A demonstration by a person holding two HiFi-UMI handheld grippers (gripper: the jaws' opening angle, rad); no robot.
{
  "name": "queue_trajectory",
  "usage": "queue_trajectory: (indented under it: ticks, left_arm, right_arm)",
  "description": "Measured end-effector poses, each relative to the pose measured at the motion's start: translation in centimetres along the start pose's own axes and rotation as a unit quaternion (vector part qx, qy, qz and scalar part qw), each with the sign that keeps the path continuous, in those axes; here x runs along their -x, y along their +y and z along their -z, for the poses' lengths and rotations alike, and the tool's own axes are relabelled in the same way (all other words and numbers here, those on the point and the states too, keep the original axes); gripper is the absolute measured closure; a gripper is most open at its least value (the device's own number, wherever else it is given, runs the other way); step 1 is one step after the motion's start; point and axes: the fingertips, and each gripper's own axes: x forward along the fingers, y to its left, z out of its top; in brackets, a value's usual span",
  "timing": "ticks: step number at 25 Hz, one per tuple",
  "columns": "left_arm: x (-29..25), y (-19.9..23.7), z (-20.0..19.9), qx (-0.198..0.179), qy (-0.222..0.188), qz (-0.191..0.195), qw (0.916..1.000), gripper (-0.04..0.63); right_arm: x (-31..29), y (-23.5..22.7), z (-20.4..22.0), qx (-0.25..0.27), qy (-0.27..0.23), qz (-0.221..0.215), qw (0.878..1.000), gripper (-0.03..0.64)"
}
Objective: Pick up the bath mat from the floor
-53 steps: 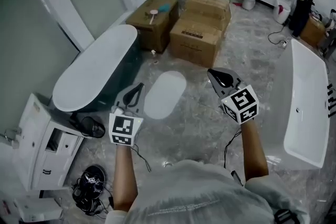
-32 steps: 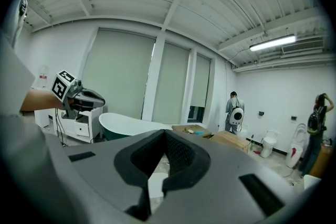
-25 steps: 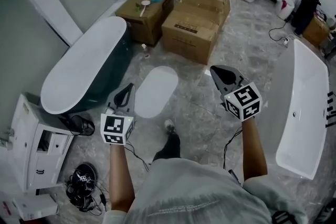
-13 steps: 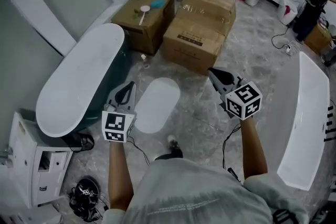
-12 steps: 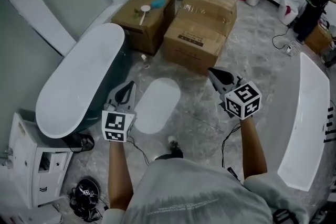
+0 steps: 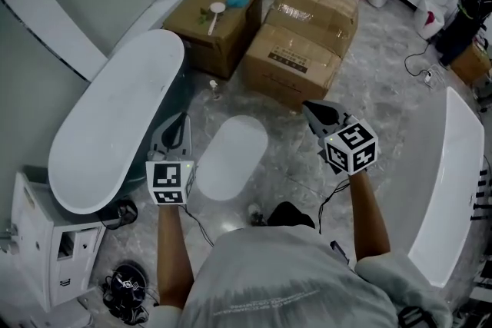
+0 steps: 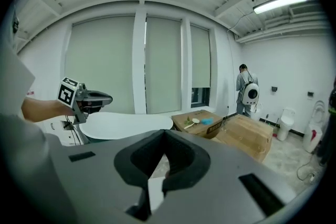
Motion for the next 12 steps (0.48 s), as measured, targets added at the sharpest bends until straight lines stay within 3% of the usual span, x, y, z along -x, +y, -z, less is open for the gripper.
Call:
queue_trajectory:
  ticks: [7, 12]
  left_arm:
    - [-3.1, 2.4, 3.3, 0.053, 0.039, -0.023, 0.9976, 0.586]
    - [-6.0, 3.8, 7.2, 0.093, 0.074, -0.043, 0.9920, 0.584]
  right_arm:
    - [-4.0, -2.8, 1.1, -0.001, 0.022, 0.000, 1.000, 0.601]
    - [-9.0, -5.1, 3.4, -0.001, 0.049, -0.031, 0.998, 0.601]
